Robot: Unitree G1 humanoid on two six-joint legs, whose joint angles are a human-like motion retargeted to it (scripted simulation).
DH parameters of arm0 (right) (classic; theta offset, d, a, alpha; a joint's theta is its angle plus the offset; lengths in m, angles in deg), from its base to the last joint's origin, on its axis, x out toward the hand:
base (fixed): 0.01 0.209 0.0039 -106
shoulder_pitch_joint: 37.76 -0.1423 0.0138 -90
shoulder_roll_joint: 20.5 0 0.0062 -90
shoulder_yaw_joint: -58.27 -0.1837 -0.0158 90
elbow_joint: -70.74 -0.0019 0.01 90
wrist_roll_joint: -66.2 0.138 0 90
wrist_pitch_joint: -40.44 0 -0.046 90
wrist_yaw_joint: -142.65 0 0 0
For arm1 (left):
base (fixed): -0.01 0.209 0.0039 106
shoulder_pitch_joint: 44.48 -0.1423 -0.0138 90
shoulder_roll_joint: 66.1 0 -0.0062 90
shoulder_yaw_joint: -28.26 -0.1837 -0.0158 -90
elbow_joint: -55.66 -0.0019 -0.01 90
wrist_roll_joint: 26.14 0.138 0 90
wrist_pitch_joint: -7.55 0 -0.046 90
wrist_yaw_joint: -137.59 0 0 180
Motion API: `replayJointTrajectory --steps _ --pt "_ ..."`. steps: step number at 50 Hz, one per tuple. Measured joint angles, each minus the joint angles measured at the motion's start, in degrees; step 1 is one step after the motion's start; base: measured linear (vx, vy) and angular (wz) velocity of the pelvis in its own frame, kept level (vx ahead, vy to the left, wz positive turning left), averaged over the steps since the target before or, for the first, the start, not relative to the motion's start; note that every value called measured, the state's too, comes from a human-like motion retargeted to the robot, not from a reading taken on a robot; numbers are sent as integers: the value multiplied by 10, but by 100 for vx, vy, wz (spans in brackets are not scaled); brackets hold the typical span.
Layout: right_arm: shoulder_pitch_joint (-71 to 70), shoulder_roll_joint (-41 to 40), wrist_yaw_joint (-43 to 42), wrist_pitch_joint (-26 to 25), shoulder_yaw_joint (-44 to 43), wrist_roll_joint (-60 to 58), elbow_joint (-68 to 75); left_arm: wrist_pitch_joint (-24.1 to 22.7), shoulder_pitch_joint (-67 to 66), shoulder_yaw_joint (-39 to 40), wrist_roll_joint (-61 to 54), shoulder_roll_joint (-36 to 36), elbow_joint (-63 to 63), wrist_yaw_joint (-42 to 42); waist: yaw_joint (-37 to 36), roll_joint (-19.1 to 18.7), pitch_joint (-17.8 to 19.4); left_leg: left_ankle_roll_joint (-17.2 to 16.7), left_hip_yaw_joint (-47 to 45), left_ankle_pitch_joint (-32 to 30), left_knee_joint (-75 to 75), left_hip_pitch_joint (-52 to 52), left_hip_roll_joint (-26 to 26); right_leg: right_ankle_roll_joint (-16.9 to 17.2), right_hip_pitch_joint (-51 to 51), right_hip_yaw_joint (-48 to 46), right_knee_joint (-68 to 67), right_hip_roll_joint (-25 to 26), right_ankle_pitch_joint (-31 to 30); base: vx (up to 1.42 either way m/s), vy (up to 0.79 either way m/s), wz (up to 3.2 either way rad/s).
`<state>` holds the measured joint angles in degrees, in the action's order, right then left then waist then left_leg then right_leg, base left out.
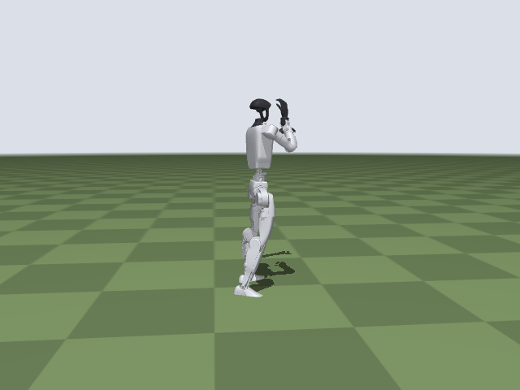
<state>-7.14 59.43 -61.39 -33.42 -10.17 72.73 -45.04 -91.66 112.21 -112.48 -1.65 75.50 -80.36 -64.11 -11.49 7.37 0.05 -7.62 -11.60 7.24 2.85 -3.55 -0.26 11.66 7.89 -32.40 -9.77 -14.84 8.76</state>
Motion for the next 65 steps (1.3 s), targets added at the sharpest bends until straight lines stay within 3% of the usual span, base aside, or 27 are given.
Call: replayJointTrajectory --steps 8,15,28,41,55,65 --pt "-3 12 -13 21 13 11 -8 -30 147 -177 108 1 84 -26 68 -20 -5 3 -52 14 -14 -12 5 2 -16 56 -3 0 -3 0 2 -62" --pt "-12 18 -17 16 6 19 -9 -24 229 -263 93 -39 35 4 128 -30 2 5 -104 23 -20 -26 9 4 -32 111 -4 3 -7 -1 2 -70" --pt "-15 43 -4 -38 -3 6 10 37 213 -239 -75 -60 -138 125 174 -43 5 16 -197 36 -26 -56 15 15 -60 205 -8 14 -17 0 0 -67" --pt "-2 55 -15 -18 -7 14 5 29 164 -230 -72 -9 -185 72 154 -38 -4 22 -208 40 -29 -72 17 20 -53 215 -14 17 -14 1 -1 -10" --pt "10 59 -4 -7 -8 26 -3 26 102 -185 -90 66 -237 83 89 -22 -15 17 -162 34 -24 -52 16 21 -32 167 13 15 -10 1 -2 31" --pt "21 39 5 -7 -5 24 -9 24 89 -136 -83 66 -219 81 43 -10 -21 17 -124 30 -22 -42 16 22 -17 128 19 14 -6 1 -2 36"
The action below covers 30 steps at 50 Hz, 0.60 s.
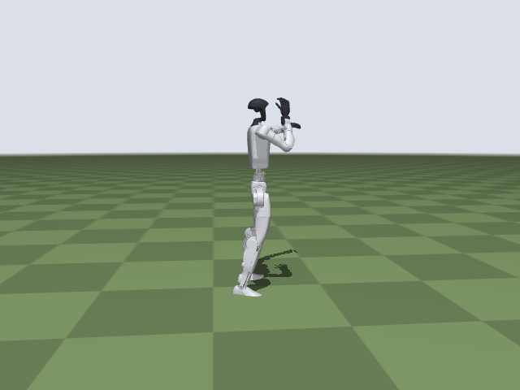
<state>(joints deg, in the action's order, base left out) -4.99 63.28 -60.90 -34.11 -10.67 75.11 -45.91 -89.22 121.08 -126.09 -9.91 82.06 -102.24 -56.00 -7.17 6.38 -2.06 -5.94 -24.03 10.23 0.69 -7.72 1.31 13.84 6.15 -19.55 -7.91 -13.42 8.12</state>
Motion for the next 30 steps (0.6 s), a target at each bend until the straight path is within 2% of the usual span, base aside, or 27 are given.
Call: replayJointTrajectory --steps 10,17,22,30 --pt "3 -15 9 31 6 1 -11 -65 4 3 125 -10 223 -79 2 -1 -9 -6 22 0 -3 1 0 -8 11 -23 -6 -2 4 1 0 17" --pt "0 -19 12 37 14 2 -6 -102 0 3 140 -38 331 -84 38 -18 -11 -9 12 1 -6 -3 1 -12 9 -11 -8 -2 3 -1 0 -11" --pt "-10 -16 12 26 19 -7 4 -91 -2 -6 110 -61 284 -41 71 -34 -6 -9 -13 2 -4 -9 3 -11 -1 15 -9 1 2 -4 0 -46" --pt "-24 11 8 -6 12 -16 21 -23 -31 18 -8 -66 74 12 111 -51 12 -2 -69 3 0 -23 6 -3 -22 72 -5 10 -7 -4 -2 -66"
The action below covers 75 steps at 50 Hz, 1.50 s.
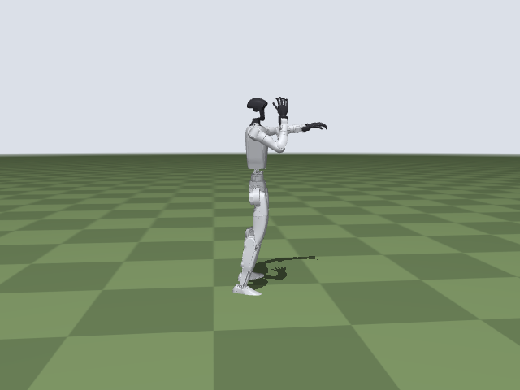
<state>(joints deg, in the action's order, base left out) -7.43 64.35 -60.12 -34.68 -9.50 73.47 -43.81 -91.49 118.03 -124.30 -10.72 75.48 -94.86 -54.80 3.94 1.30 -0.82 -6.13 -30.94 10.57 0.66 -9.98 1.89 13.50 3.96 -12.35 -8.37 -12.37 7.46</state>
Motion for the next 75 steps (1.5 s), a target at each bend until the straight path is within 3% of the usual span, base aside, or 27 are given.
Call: replayJointTrajectory --steps 5,15,28,43,53,66,75 --pt "6 25 -25 -1 -15 -22 -5 1 -21 21 -16 16 -48 -35 10 -3 6 4 -27 1 0 -3 3 10 -9 25 7 7 -9 -2 -2 -49" --pt "2 48 -80 58 -36 -93 -104 -52 -7 24 90 20 84 -114 15 3 4 -2 -29 0 0 0 6 13 -13 26 7 11 -12 0 0 -1" --pt "-69 65 -110 43 -39 -137 -89 -37 21 5 79 10 90 -86 8 8 0 -4 -6 -2 -5 7 7 8 -6 5 5 7 -8 0 0 6" --pt "-147 86 -144 28 -32 -159 -64 -17 -7 2 25 29 5 -47 -28 20 -5 -8 28 -5 -1 21 2 8 2 -31 13 1 -5 0 1 17" --pt "-154 82 -134 3 -31 -160 -50 22 -54 47 -62 37 -81 7 -72 32 -10 -8 55 -4 -5 32 -5 7 13 -58 18 -8 -3 2 3 24" --pt "-116 62 -146 38 -40 -101 -65 -8 -75 89 -77 51 -73 -39 -133 61 -22 -8 96 -1 -2 40 -14 2 26 -101 14 -19 -2 4 4 29" --pt "8 113 -92 38 -57 -68 -85 -9 -87 177 -108 33 15 -43 -147 73 5 -13 134 -4 1 46 -5 -15 15 -134 -36 -20 -16 -1 5 41"
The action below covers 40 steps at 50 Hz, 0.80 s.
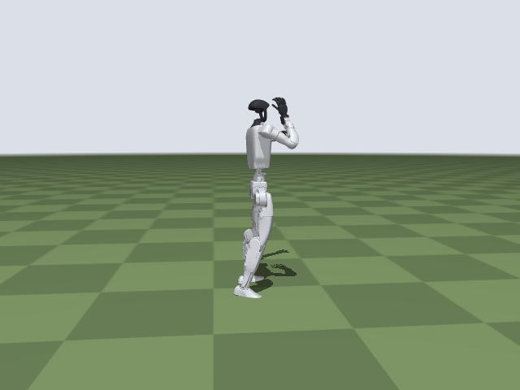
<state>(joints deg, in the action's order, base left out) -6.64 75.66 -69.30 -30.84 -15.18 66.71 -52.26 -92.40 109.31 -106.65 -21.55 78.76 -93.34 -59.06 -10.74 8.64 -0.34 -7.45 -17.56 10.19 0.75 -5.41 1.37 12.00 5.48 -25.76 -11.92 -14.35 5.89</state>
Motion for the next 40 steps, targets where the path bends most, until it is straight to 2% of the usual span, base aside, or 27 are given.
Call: replayJointTrajectory --steps 5,12,15,20,25,30,35,40 --pt "156 48 31 19 -17 55 -8 -16 -21 36 13 -3 85 -20 9 -9 25 -4 16 -3 2 2 19 -13 -40 11 -90 0 -28 -3 5 30" --pt "363 92 72 30 -49 127 -15 -27 -67 93 48 -14 206 -51 36 -19 53 -10 17 -6 4 9 41 -7 -124 45 -202 -2 -55 0 0 -3" --pt "430 109 91 25 -54 136 -19 -31 -104 125 52 -27 276 -50 47 -21 64 -15 6 -5 5 10 46 -6 -141 43 -184 -2 -42 -2 -1 -32" --pt "501 139 119 22 -56 83 -17 -71 -193 176 28 -67 435 -19 62 -20 78 -25 -23 1 2 8 42 3 -133 25 -49 8 -32 1 -5 -52" --pt "542 148 133 5 -47 18 8 -115 -296 208 -41 -138 617 39 74 -15 86 -28 -62 12 -3 3 31 30 -115 32 83 25 -71 5 -11 -69" --pt "585 138 140 -7 -33 5 31 -140 -386 219 -89 -236 761 71 87 -30 83 -35 -106 15 -6 2 46 30 -120 60 132 59 -103 8 -20 -79" --pt "638 134 158 -19 -37 4 55 -148 -466 205 -154 -350 838 98 116 -60 84 -36 -132 18 -8 -7 59 30 -125 79 128 76 -100 13 -17 -46" --pt "685 129 200 -50 -56 -21 133 -133 -533 179 -226 -433 857 154 142 -90 86 -34 -147 17 -17 -12 71 30 -131 89 107 85 -82 15 -17 -18"
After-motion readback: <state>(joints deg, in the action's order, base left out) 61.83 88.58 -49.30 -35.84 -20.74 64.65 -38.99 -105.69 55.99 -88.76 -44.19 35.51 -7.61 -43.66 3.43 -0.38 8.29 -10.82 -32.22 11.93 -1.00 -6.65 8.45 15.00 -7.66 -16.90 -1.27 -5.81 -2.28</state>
